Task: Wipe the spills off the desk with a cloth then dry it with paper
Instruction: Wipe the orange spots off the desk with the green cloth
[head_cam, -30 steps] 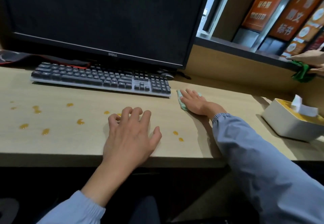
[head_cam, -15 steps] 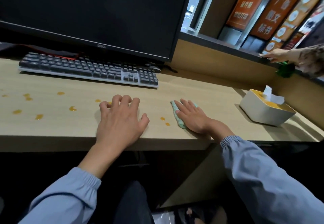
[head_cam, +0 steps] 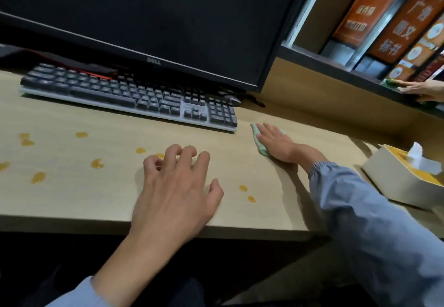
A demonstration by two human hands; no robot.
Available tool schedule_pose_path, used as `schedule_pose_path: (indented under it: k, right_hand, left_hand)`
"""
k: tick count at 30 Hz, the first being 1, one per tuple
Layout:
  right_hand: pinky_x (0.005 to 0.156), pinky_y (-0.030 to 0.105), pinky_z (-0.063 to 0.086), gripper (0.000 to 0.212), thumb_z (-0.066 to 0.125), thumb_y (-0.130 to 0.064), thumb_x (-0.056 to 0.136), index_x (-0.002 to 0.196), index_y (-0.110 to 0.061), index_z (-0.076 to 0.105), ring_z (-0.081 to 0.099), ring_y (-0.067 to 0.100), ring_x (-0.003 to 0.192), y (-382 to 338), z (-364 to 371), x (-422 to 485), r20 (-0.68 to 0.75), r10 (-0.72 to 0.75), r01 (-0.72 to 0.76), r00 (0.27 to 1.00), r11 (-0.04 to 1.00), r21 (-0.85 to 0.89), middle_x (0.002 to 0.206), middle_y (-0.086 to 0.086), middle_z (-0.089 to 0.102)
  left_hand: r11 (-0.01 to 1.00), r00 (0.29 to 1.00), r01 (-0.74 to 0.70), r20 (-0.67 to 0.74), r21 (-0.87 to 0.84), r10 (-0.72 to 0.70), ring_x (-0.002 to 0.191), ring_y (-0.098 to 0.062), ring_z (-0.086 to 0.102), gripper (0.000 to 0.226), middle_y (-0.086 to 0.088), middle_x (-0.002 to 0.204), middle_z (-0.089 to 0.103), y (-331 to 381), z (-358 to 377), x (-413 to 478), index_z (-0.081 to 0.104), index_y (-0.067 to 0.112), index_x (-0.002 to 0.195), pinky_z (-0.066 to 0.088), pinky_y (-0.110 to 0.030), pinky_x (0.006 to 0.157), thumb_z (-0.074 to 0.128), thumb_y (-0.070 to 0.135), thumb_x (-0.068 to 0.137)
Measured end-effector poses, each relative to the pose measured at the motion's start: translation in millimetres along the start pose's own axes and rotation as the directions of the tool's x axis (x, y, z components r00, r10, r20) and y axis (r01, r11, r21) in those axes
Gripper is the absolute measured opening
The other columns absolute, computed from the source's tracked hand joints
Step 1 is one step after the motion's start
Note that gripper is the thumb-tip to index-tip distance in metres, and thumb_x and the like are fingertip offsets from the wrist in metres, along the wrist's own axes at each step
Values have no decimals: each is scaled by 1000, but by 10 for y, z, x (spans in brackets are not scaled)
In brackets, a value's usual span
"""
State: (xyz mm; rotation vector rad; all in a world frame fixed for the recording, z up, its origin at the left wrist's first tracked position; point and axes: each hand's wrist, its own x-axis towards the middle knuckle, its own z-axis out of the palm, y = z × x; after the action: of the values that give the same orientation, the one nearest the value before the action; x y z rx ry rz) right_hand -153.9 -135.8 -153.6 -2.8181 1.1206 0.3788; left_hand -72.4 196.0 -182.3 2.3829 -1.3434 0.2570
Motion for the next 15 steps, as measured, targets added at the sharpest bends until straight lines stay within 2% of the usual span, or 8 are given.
schedule_pose_path:
  k: [6,11,15]
  right_hand:
    - [126,48,1,58,12,-49,109,162,-31,-1,-6,23,157,-27,-206,626,-23,39,-39,999,999,4,171,1,-5]
    - [123,40,0,55,10,-38,112,164,-21,1,-4,27,157,-121,-327,810,-8,61,-61,998,998,-2,171,7,-4]
    - [124,45,1,58,8,-43,109,164,-23,1,-3,30,157,-139,-342,803,-9,77,-78,997,997,-4,170,7,-5]
  left_hand:
    - [1000,999,-1,-51,-8,0,114,-29,53,45,-4,119,61,-5,53,6,61,19,120,40,-53,91,42,50,94]
    - [1000,998,-6,-63,11,7,113,-29,53,46,-4,119,61,-7,82,10,62,18,121,40,-53,90,42,50,95]
    - [1000,999,7,-33,13,-6,116,-28,51,50,-4,123,59,-5,80,17,60,19,125,40,-51,91,37,54,97]
